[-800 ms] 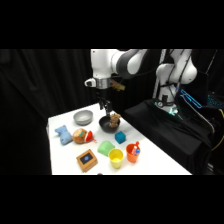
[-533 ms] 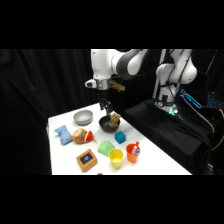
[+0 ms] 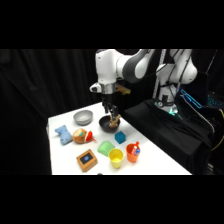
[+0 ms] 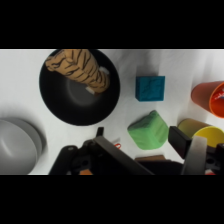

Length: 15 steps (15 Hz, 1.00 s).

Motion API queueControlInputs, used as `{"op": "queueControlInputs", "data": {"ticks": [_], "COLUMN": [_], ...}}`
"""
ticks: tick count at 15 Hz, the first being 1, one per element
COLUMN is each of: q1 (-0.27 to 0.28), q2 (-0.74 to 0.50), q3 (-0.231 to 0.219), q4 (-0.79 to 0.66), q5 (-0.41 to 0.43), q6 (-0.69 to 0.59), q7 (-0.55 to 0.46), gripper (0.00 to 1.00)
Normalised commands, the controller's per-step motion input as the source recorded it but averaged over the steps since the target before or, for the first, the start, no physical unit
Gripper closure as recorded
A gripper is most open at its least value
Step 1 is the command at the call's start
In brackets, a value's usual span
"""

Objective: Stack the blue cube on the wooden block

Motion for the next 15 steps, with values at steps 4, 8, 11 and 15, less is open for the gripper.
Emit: {"op": "queueControlInputs", "data": {"ticks": [4,8,11,15], "q1": [0.057,0.07,0.076,0.069], "q2": [-0.12,-0.03,0.09,0.15], "q3": [0.055,0.047,0.038,-0.003], "q4": [-0.28,-0.28,-0.16,-0.06], "q5": [0.171,0.08,0.004,-0.105], "q6": [0.3,0.45,0.4,0.39], "q7": [0.12,0.13,0.13,0.16], "gripper": [0.0,0.0,0.0,0.0]}}
